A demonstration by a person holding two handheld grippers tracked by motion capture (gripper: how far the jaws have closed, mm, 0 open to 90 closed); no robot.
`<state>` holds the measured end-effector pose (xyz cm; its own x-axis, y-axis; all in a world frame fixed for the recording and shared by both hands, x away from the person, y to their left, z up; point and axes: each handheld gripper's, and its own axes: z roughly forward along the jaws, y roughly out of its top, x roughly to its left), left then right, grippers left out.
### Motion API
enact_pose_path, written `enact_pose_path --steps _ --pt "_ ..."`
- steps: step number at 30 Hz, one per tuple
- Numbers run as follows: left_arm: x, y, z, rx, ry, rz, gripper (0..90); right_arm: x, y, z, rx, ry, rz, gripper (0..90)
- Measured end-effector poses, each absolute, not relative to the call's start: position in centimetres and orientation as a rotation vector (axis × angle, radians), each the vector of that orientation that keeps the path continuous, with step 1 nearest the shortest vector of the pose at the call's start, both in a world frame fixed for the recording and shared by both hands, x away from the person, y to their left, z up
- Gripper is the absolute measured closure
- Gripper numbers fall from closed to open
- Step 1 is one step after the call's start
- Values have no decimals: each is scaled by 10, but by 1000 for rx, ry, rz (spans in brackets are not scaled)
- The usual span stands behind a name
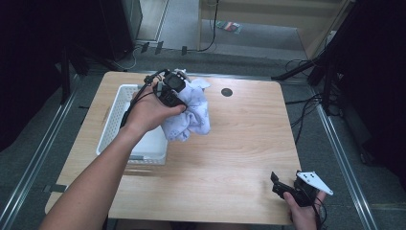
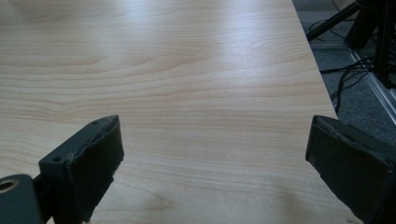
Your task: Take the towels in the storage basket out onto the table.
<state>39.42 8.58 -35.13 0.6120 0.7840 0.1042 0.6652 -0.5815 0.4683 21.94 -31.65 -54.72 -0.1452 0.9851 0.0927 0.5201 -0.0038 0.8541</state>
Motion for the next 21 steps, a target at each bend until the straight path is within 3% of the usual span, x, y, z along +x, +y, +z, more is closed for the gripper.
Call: enact_pose_path --steps 21 --pt "400 33 -388 2446 1112 359 502 219 -317 -547 1562 1707 1076 42"
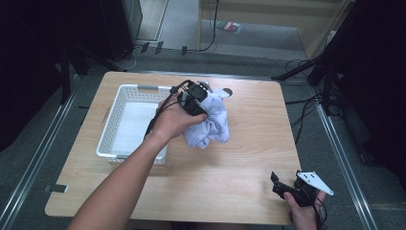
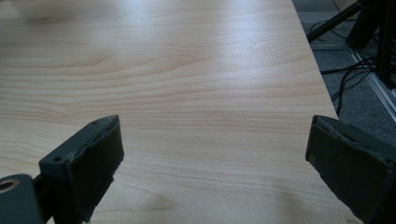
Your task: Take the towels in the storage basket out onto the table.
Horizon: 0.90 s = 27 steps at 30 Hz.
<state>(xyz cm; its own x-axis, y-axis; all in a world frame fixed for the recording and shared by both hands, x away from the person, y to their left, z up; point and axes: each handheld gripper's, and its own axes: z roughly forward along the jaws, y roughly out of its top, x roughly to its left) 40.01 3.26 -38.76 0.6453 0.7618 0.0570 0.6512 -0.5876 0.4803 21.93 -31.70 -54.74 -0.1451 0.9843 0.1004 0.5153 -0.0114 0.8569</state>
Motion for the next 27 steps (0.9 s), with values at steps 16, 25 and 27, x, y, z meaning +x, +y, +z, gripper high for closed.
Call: enact_pose_path --steps 16,25,27 --pt "404 11 -445 2470 1111 233 448 218 -316 -547 1542 1714 1083 38" --pt "400 -4 -454 2442 1098 189 0 218 -316 -547 1537 1711 1088 38" --pt "396 -1 -448 2420 1089 220 0 218 -316 -547 1538 1712 1088 38"
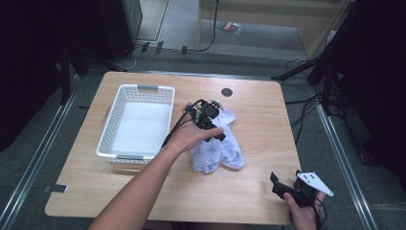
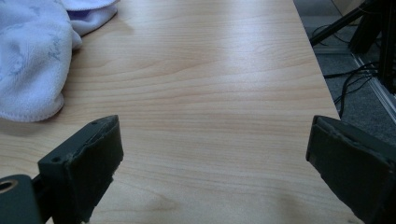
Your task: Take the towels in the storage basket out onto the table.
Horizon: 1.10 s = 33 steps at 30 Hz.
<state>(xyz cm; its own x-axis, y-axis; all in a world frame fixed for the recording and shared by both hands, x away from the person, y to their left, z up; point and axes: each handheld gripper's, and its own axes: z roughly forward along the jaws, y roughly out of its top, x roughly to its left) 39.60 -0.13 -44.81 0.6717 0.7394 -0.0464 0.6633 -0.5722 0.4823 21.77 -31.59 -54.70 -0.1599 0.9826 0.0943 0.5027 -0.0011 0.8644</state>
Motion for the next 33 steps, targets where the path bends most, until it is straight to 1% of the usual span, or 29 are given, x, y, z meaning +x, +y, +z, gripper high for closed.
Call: enact_pose_path --steps 3,6,7,14,16,18,19,20,21,22,23,28,30,33 --pt "393 6 -440 2395 1077 249 0 218 -316 -547 1538 1711 1089 38" --pt "392 12 -435 2373 1074 242 0 218 -316 -547 1537 1712 1091 38" --pt "391 18 -431 2370 1082 270 0 218 -316 -547 1537 1712 1092 38" --pt "387 42 -418 2327 1111 290 0 218 -316 -547 1538 1713 1091 38" --pt "386 51 -415 2291 1134 302 0 217 -316 -547 1537 1714 1091 38" --pt "383 66 -415 2284 1153 315 0 218 -316 -547 1540 1714 1088 38" --pt "383 66 -415 2284 1153 315 0 218 -316 -547 1540 1713 1088 38" --pt "381 76 -415 2272 1165 328 0 218 -316 -547 1540 1712 1088 38" --pt "381 76 -415 2272 1165 328 0 218 -316 -547 1540 1712 1088 38" --pt "378 86 -415 2268 1175 341 0 218 -316 -547 1544 1710 1085 38" --pt "378 86 -415 2268 1175 341 0 218 -316 -547 1543 1711 1083 38" --pt "372 113 -414 2228 1210 365 0 218 -316 -547 1545 1708 1083 38" --pt "367 134 -410 2191 1228 377 0 218 -316 -547 1545 1709 1082 38" --pt "362 154 -407 2149 1251 405 0 218 -316 -547 1557 1705 1079 38"
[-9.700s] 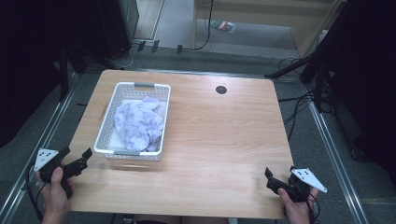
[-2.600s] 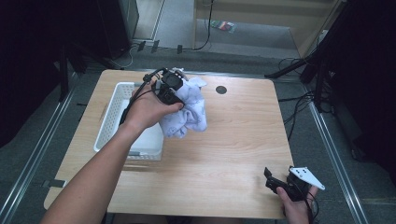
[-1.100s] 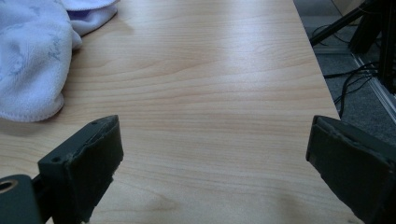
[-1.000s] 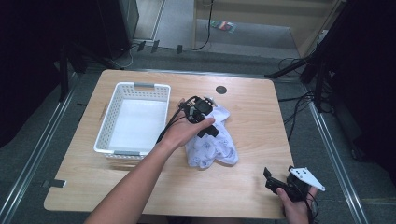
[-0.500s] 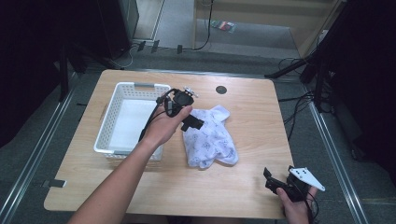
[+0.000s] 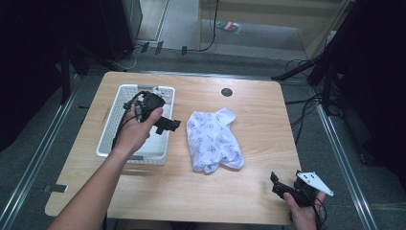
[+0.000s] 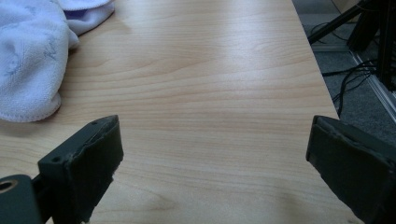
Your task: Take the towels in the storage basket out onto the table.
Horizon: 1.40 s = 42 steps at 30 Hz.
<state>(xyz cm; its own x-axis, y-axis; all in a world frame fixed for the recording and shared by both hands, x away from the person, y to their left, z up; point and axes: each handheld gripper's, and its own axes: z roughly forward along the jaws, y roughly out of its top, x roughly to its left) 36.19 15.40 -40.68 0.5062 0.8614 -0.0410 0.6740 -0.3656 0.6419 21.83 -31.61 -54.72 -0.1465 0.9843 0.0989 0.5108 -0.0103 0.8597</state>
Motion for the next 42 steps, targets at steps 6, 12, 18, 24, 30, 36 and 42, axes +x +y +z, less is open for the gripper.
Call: enact_pose_path --steps 6,12,18,24,30,36,42 --pt "352 182 -406 2093 1292 437 0 218 -316 -547 1564 1696 1070 38" --pt "342 205 -409 2053 1327 486 0 219 -315 -547 1564 1693 1057 38" --pt "330 226 -408 1993 1365 529 0 219 -315 -547 1559 1694 1053 39" --pt "317 246 -407 1931 1390 557 0 218 -314 -547 1555 1695 1054 39" --pt "302 263 -412 1891 1413 601 0 217 -315 -547 1549 1699 1072 37" --pt "285 284 -421 1830 1439 658 0 216 -314 -547 1542 1699 1075 37" --pt "260 310 -436 1734 1455 685 0 216 -314 -547 1546 1698 1072 38"
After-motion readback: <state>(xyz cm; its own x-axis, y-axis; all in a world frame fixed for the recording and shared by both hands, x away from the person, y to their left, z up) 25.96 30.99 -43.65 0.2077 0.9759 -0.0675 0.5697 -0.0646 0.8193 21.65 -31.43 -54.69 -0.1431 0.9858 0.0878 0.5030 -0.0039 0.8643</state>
